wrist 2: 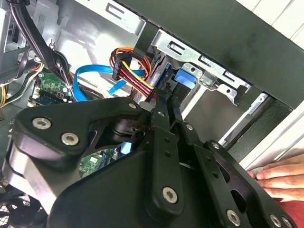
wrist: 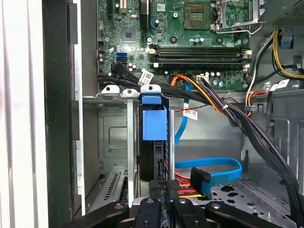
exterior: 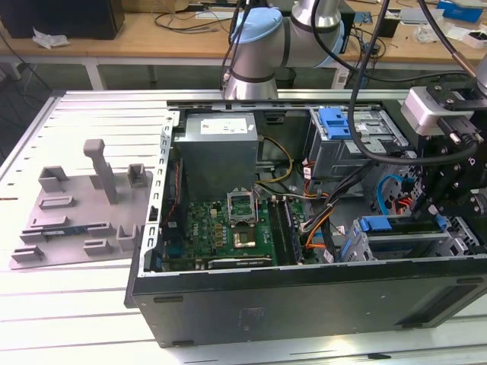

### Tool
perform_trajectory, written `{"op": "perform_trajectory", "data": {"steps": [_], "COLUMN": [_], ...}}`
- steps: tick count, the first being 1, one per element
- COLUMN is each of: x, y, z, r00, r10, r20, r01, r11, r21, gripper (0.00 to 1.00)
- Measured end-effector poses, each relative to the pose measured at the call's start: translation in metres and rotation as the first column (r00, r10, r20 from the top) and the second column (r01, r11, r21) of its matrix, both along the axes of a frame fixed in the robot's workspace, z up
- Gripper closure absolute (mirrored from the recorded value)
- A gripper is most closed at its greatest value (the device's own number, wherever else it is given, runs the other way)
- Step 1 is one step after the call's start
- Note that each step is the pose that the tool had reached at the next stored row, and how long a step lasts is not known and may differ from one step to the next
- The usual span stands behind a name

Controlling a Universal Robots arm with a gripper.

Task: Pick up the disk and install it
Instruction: 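Insert the first disk wire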

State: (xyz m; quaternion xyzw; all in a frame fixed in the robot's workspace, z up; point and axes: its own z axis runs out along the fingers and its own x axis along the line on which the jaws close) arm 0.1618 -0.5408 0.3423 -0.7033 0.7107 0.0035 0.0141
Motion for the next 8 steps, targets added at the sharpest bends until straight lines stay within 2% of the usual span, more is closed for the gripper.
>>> {"op": "perform_trajectory", "data": {"steps": [8], "x": [0.0000], "y": [0.0000], "z": [0.0023], "r00": [1.0000], "r10": [0.000], "r20": [0.0000], "r01": [0.000], "r11": [1.0000], "r21": [0.0001], "gripper": [0.83]}}
